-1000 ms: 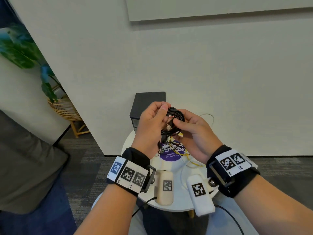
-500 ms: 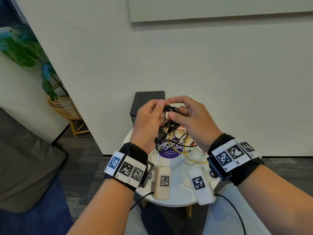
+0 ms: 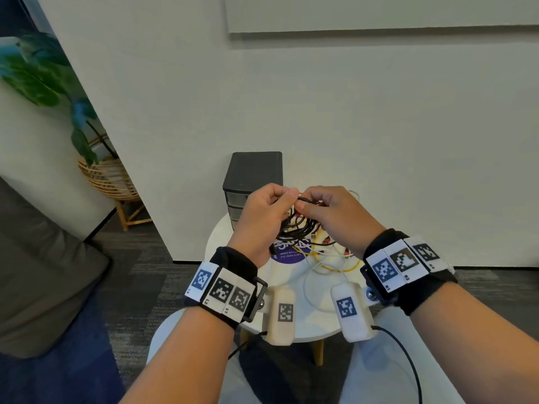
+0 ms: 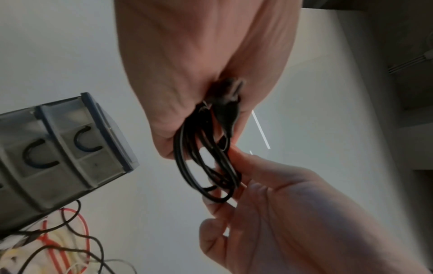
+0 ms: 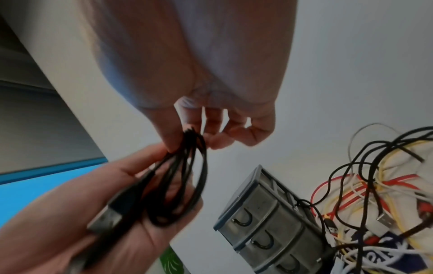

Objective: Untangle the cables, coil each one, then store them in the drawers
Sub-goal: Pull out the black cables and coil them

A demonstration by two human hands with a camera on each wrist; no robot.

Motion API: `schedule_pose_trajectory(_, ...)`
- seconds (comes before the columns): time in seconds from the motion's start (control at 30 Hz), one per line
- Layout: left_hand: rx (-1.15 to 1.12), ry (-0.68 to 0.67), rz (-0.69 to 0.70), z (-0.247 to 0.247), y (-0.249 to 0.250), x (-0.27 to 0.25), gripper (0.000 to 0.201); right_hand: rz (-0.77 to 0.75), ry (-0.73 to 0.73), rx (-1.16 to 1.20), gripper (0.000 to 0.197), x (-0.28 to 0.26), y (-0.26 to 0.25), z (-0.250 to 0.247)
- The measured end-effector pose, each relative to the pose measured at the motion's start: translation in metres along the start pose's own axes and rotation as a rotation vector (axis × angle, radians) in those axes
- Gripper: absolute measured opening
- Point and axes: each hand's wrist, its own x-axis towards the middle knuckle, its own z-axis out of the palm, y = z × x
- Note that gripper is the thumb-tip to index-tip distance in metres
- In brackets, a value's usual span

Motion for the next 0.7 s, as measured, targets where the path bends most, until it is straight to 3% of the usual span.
schedule_pose_trajectory(0.37,-0.014,0.001,-0.013,-0.011,-0.016,-0.016,0.007,0.086,-0.075,-0.057,0.022,-0.006,0.000,0.017)
schedule_pose_trajectory(0.5,0.000,0.021,-0.011,-0.018,-0.024,-0.021,0.004,0.126,-0.194,-0.020,0.009,-0.010,0.006,0.016)
schedule_pose_trajectory(0.7,-0.070,0.047,-0.074,-0.019,-0.037,-0.028,0.004,0.161,-0.332,0.040,0.007,-0.018,0.014,0.021)
